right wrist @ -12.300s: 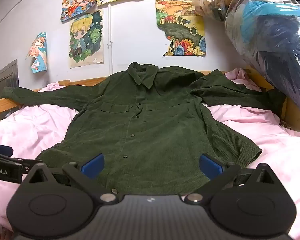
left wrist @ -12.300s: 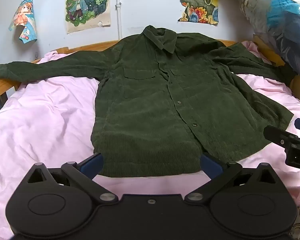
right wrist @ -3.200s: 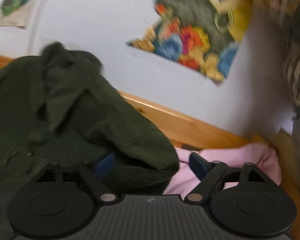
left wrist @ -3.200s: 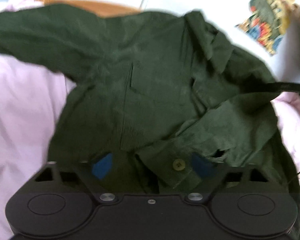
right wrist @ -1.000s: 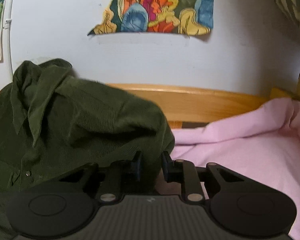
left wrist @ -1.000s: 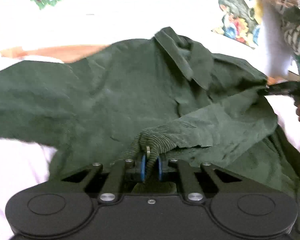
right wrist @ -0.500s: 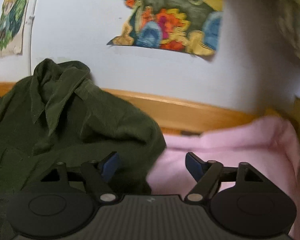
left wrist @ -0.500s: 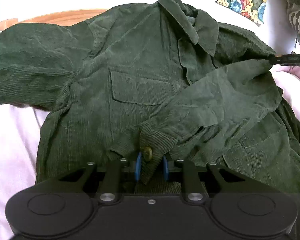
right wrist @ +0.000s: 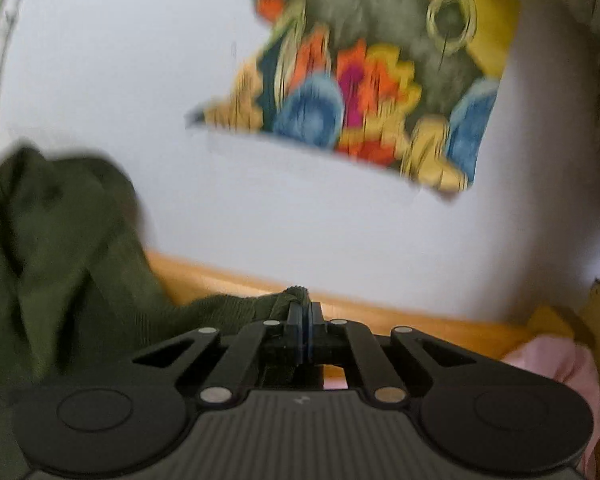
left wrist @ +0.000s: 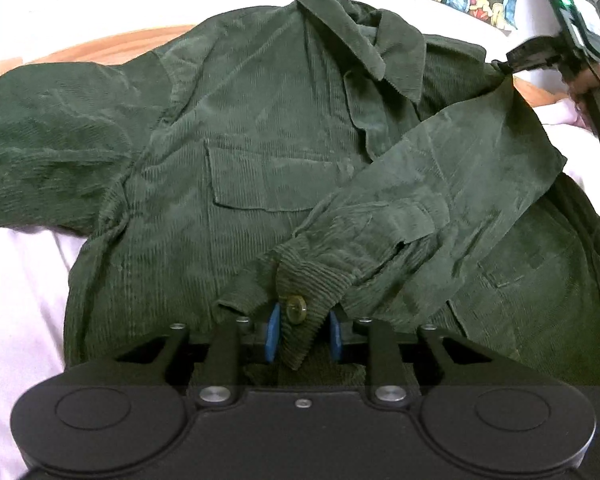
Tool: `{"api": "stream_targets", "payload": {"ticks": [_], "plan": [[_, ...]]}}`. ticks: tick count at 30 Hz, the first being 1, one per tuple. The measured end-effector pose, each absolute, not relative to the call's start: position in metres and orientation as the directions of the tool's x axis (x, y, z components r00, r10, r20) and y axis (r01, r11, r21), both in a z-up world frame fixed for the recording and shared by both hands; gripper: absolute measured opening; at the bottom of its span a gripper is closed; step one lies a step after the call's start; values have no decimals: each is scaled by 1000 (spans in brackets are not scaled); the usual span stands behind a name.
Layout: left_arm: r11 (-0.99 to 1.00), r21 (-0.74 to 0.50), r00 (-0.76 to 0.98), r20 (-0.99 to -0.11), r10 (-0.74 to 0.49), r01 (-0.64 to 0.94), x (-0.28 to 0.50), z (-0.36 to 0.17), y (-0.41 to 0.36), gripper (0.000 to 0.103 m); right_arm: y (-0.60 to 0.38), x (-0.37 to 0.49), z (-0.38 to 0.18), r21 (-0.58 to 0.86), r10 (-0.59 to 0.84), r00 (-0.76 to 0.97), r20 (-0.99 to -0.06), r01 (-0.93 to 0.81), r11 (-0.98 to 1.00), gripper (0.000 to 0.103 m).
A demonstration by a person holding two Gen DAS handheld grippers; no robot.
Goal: Fold large clothes
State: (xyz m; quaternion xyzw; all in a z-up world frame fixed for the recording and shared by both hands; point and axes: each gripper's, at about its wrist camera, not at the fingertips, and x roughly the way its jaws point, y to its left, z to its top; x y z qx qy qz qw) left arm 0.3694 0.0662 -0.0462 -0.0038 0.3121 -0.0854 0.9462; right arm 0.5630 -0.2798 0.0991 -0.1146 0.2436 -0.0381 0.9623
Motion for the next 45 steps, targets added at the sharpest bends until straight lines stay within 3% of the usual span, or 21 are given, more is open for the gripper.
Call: {"api": "stream_targets", "payload": {"ticks": [1, 3, 5, 11, 13, 15, 16, 18, 22, 25, 28, 31, 33, 37, 39, 45], "plan": [[985, -67, 792, -587, -168, 160, 369, -46, 68, 30, -286, 555, 99, -199, -96, 882, -462, 3, 980, 22], [983, -83, 790, -586, -180, 163, 368, -46, 71, 33, -300, 532, 102, -132, -40, 889, -457, -23, 991, 69], [982, -91, 789, -585, -188, 167, 367, -46, 73, 34, -314, 505, 105, -91, 17, 890, -456, -65, 994, 76], [982, -101, 788, -587, -187, 158, 368, -49, 78, 42, -356, 463, 74, -27, 107, 810, -577, -150, 988, 78], [984, -98, 785, -593, -179, 151, 367, -49, 78, 44, -362, 462, 62, -11, 99, 799, -593, -131, 991, 73], [985, -87, 784, -597, -171, 148, 366, -49, 77, 44, -365, 467, 54, 19, 109, 797, -594, -121, 992, 51], [986, -81, 783, -599, -166, 147, 366, -49, 76, 44, -364, 466, 53, 27, 117, 797, -592, -126, 992, 45], [987, -77, 782, -603, -157, 139, 367, -48, 75, 44, -356, 471, 52, 25, 136, 776, -616, -153, 988, 8], [988, -80, 782, -605, -153, 132, 367, -49, 75, 45, -352, 461, 60, -53, 90, 780, -619, -155, 986, 3], [988, -72, 773, -616, -152, 137, 369, -52, 75, 47, -363, 454, 52, -50, 63, 757, -650, -125, 991, 3], [988, -78, 770, -620, -151, 131, 370, -49, 76, 48, -356, 452, 54, -40, 62, 783, -619, -111, 993, 3], [991, -92, 768, -626, -137, 102, 364, -42, 81, 59, -350, 451, 63, -43, 48, 810, -585, -90, 995, 20], [991, -100, 777, -615, -133, 91, 354, -35, 86, 66, -339, 449, 69, -80, 45, 827, -560, -108, 991, 54], [995, -86, 813, -574, -95, 56, 323, -10, 103, 89, -320, 435, 75, -35, 113, 842, -528, -155, 987, 65], [998, -56, 836, -548, -42, 13, 304, 4, 117, 97, -306, 423, 74, 22, 177, 839, -515, -193, 981, 80], [970, 45, 868, -438, 234, -238, 254, 42, 191, 102, -251, 377, 60, 94, 391, 774, -498, -400, 912, 101]]}}
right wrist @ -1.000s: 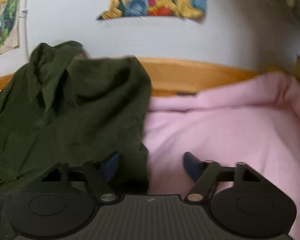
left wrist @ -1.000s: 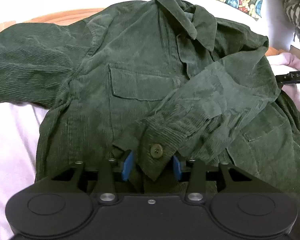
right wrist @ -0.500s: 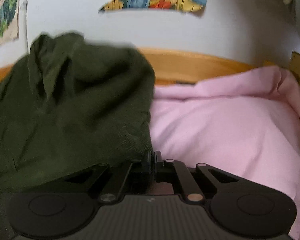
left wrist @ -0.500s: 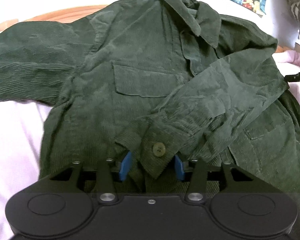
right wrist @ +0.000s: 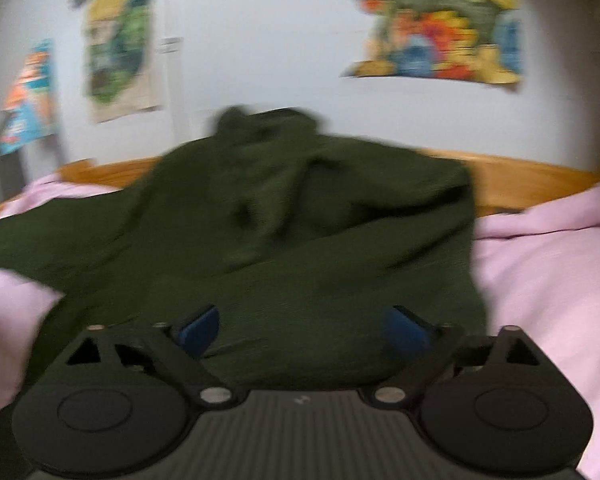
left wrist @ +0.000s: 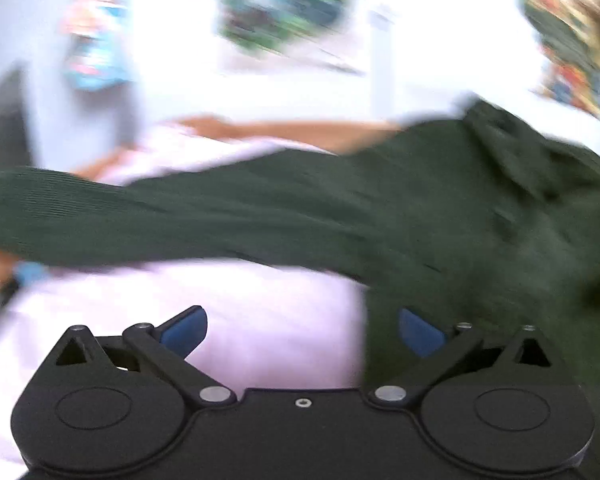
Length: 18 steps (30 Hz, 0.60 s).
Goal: Fold large clothes
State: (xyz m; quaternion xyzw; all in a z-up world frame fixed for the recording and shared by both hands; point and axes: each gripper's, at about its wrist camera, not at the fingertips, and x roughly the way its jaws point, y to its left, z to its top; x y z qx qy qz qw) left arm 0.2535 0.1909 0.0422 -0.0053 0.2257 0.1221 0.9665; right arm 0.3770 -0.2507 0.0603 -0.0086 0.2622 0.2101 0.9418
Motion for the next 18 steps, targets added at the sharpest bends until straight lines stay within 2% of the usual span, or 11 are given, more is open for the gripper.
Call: {"api": "stream_targets", "payload": {"ticks": [4, 7, 10, 15, 17, 18], "plan": [[899, -121, 865, -350, 358, -421, 236, 57, 261, 102, -212, 348, 49, 98, 497, 703, -508, -526, 845, 103], [848, -130, 832, -318, 455, -514, 243, 60, 291, 102, -188, 330, 43, 133, 552, 644, -530, -579, 804, 103], [800, -136, 789, -326, 521, -584, 253, 60, 313, 102, -175, 313, 38, 130, 574, 607, -549, -617, 776, 103], [717, -229, 743, -350, 571, -659, 263, 56, 344, 102, -172, 297, 35, 134, 571, 581, -580, -624, 770, 103], [681, -289, 735, -358, 575, -673, 261, 53, 354, 92, -177, 296, 35, 139, 564, 577, -590, -615, 776, 103], [667, -320, 738, -356, 573, -673, 262, 54, 357, 83, -178, 295, 34, 147, 560, 576, -596, -607, 781, 103]]}}
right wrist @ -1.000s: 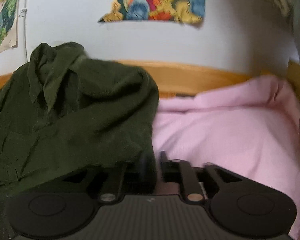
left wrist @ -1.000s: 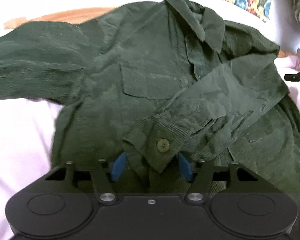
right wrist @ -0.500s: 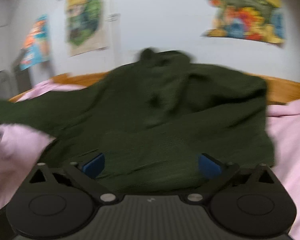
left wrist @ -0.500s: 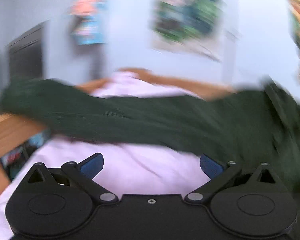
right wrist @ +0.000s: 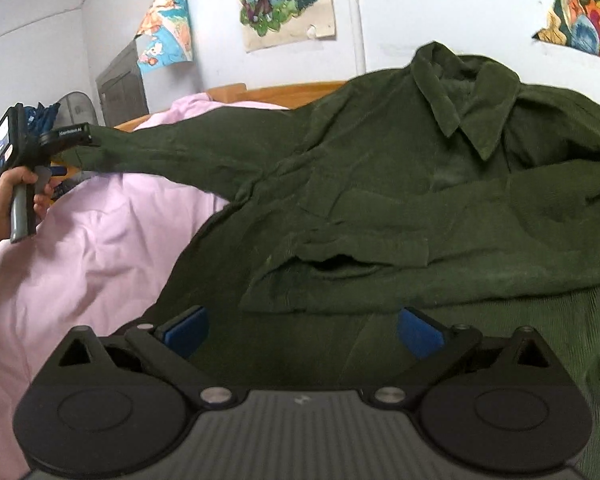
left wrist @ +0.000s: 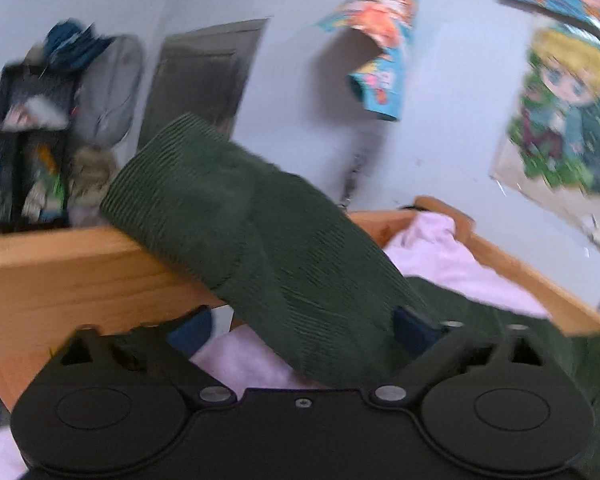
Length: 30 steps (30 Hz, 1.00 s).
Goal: Fold large clothes
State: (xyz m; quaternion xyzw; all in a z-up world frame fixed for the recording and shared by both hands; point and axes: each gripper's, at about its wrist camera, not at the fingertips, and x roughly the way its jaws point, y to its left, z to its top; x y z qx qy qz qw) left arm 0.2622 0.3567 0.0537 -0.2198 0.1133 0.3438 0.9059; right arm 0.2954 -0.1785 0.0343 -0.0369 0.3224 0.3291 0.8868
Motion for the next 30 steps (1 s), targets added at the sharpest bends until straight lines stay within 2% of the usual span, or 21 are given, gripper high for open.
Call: {"api": "stream_targets", "payload": {"ticks": [1, 2, 4, 5, 6, 7, 10, 13, 16, 18, 21, 23, 26, 30], "plan": [[660, -349, 746, -351, 566, -665, 261, 53, 360, 72, -181, 295, 33, 154, 558, 574, -600, -601, 784, 103], [660, -366, 754, -346, 558, -656, 260, 54, 361, 65, -183, 294, 32, 165, 556, 572, -603, -593, 788, 103], [667, -387, 771, -338, 541, -637, 259, 56, 359, 30, -188, 294, 30, 183, 557, 568, -606, -582, 792, 103], [667, -384, 770, -334, 544, -638, 259, 58, 358, 24, -189, 293, 29, 190, 559, 568, -604, -579, 793, 103], [667, -384, 770, -326, 548, -638, 261, 60, 358, 9, -191, 292, 29, 194, 559, 569, -603, -575, 795, 103], [668, -385, 771, -314, 554, -636, 261, 62, 357, 4, -193, 291, 29, 196, 558, 571, -602, -572, 797, 103], [694, -332, 769, -251, 587, -638, 265, 75, 342, 3, -198, 288, 30, 203, 560, 576, -596, -566, 799, 103], [798, -179, 817, -97, 568, -576, 275, 98, 304, 3, -203, 285, 32, 210, 560, 579, -593, -560, 801, 103], [899, -33, 899, 18, 437, -436, 286, 116, 258, 3, -209, 282, 36, 202, 550, 596, -585, -549, 811, 103], [948, 83, 951, 71, 301, -307, 294, 123, 220, 3, -216, 281, 39, 204, 538, 612, -580, -530, 823, 103], [978, 193, 996, 52, 77, -85, 310, 123, 163, 3, -226, 279, 43, 203, 517, 629, -581, -503, 840, 103], [977, 213, 1000, 12, -27, 24, 323, 115, 128, 3, -234, 278, 45, 191, 500, 638, -585, -491, 850, 103], [970, 203, 991, -42, -129, 135, 347, 91, 82, 3, -245, 276, 46, 161, 453, 662, -597, -454, 876, 103], [961, 159, 970, -131, -207, 227, 374, 51, 32, 3, -265, 271, 46, 128, 393, 677, -623, -407, 904, 103]]}}
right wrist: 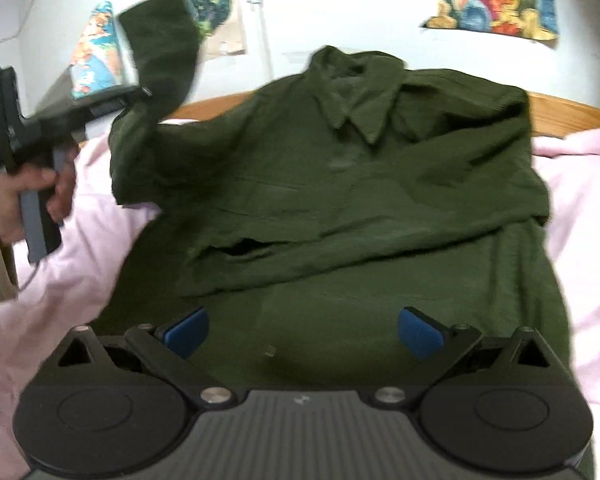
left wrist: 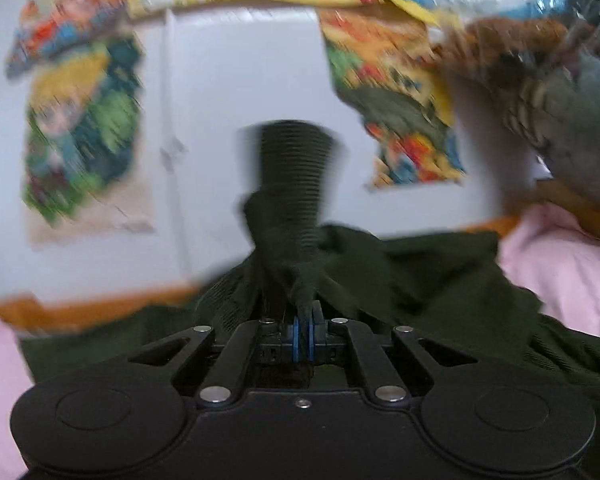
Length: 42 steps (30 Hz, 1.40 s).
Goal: Fold large clothes
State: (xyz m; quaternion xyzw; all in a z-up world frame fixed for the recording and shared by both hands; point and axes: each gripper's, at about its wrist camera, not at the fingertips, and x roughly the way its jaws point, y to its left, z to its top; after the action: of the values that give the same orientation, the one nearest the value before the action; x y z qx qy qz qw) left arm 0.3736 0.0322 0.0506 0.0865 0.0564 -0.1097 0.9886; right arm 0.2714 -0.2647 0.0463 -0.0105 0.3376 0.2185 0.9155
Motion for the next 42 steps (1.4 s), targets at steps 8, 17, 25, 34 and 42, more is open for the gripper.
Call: {"api": "stream_targets", "payload": {"ticks": [8, 17, 25, 34, 42], "plan": [[943, -42, 875, -361, -324, 331, 399, -11, 0, 10, -301, 259, 43, 84, 290, 683, -671, -319, 944, 103], [871, -212, 788, -372, -492, 444, 364, -7, 46, 91, -278, 254, 91, -75, 35, 667, -745, -135, 988, 103], [911, -131, 849, -330, -413, 392, 325, 19, 107, 95, -211, 305, 127, -65, 31, 674, -738, -117, 991, 103], [993, -88, 919, -380, -101, 73, 320, 44, 166, 101, -185, 348, 131, -74, 82, 623, -778, -220, 973, 103], [986, -135, 912, -409, 31, -94, 346, 71, 191, 102, -214, 319, 153, -112, 205, 680, -704, -391, 913, 103]]}}
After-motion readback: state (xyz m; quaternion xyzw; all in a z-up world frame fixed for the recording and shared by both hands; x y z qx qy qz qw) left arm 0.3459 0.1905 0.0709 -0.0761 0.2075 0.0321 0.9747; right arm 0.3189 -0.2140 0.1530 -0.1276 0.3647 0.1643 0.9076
